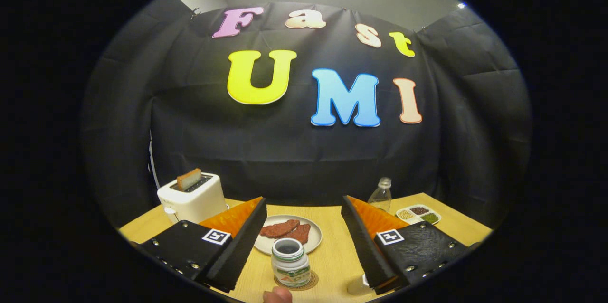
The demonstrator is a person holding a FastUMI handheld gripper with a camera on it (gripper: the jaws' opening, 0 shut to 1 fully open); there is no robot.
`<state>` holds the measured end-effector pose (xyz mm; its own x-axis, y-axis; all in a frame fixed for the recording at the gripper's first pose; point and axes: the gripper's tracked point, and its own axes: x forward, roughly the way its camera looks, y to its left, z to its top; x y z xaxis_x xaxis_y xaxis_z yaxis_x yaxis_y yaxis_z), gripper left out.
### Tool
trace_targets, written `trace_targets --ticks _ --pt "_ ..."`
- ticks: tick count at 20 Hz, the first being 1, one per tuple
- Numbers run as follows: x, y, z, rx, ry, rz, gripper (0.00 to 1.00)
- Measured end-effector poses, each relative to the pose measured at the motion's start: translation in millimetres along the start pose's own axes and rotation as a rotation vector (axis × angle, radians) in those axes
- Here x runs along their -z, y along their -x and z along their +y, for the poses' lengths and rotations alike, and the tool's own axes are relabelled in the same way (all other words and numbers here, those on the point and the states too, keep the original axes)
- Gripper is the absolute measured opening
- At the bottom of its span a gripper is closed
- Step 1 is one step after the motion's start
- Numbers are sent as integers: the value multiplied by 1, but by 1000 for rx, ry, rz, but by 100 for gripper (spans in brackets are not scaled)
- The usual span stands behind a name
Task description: Take the bottle from table, then pour the juice into the cup, finally place the bottle on the coaster
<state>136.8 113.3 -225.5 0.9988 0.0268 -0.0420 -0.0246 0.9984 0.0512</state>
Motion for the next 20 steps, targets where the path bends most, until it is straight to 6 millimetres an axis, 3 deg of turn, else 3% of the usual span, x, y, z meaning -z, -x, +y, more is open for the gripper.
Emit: trace_targets --ticks 6,11,13,16,20 --pt "-153 39 -50 -67 -14 -76 96" --pt "-226 62 -104 -25 27 -88 96" --pt "-246 66 -111 -48 -29 -100 96" --pt "-256 66 -140 -31 -62 -86 96" --pt "-247 68 -173 -18 -79 -65 96"
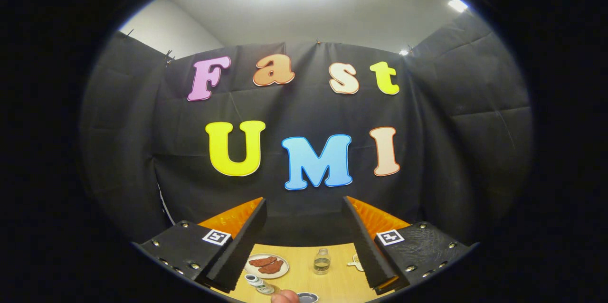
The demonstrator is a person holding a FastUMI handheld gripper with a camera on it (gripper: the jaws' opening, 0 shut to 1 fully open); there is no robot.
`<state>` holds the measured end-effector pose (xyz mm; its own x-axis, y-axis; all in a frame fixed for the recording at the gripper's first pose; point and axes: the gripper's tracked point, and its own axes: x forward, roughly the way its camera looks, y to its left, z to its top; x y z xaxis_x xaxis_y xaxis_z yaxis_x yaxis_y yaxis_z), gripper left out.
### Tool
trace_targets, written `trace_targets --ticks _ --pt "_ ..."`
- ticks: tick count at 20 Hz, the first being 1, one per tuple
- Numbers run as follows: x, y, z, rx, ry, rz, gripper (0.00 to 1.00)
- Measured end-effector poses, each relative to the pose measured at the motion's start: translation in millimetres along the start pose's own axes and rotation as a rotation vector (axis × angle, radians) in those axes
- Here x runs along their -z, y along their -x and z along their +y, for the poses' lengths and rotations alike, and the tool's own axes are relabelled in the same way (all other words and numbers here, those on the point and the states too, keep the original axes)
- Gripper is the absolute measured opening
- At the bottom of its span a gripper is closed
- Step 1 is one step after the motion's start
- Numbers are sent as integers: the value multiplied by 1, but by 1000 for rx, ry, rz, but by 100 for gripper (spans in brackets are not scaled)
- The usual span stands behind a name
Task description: Take the bottle from table, then pour the juice into the cup, finally place the bottle on the coaster
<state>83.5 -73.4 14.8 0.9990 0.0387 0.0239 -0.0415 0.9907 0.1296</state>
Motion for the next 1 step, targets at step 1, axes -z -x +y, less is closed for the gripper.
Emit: trace_targets --ticks 1 --pt "3 1 -6 1 -9 5 96"
